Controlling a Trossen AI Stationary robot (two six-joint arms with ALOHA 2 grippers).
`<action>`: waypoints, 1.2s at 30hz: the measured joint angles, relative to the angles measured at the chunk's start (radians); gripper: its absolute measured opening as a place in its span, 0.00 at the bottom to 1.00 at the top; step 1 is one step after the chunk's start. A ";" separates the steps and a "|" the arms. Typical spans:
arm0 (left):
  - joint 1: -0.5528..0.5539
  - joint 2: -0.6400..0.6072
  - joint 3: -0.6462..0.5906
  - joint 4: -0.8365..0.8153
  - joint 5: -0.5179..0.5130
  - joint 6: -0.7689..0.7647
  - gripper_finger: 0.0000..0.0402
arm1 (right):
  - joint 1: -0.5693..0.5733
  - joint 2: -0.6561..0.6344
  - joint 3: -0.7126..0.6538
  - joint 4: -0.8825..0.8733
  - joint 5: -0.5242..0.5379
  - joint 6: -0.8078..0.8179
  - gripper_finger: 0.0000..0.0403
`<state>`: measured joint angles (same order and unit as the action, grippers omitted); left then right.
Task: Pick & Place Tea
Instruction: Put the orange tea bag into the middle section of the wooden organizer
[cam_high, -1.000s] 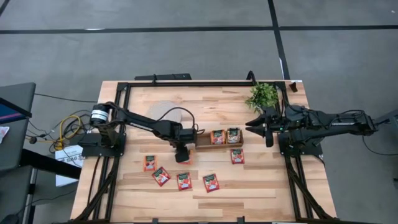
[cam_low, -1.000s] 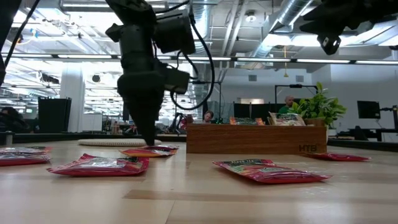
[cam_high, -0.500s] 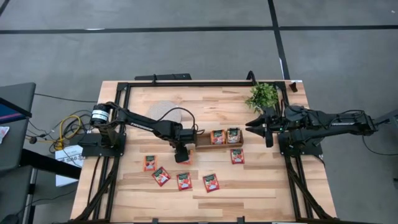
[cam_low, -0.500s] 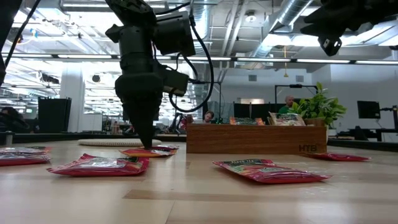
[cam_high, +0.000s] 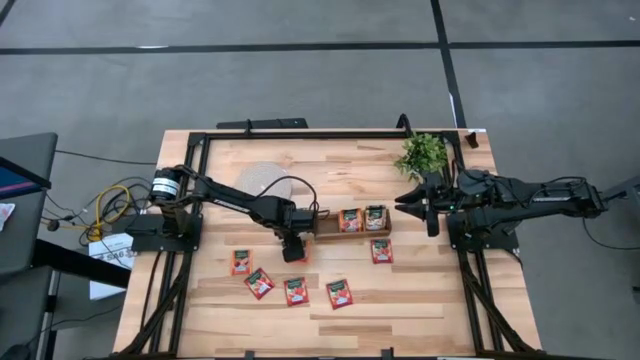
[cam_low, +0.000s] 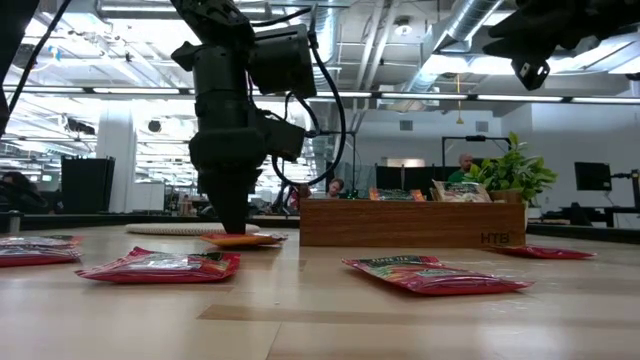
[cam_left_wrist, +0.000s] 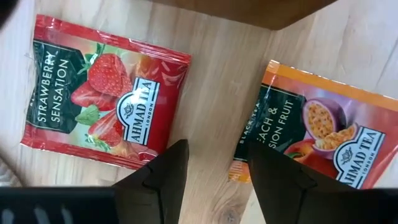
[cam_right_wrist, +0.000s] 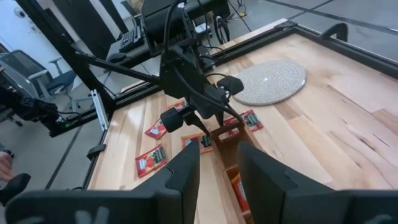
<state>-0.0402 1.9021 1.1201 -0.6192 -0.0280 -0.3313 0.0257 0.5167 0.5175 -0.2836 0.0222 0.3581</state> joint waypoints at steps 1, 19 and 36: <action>0.000 -0.001 -0.001 -0.002 0.000 0.000 0.40 | 0.000 0.000 0.000 0.000 0.003 0.000 0.25; 0.002 -0.001 -0.004 -0.033 -0.002 -0.005 0.02 | 0.000 0.000 0.000 0.000 0.004 0.001 0.25; 0.001 -0.012 -0.002 -0.132 0.105 -0.003 0.00 | 0.000 0.000 0.000 0.000 0.004 0.001 0.25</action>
<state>-0.0391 1.8900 1.1185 -0.7514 0.0768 -0.3344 0.0254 0.5167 0.5175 -0.2832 0.0257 0.3595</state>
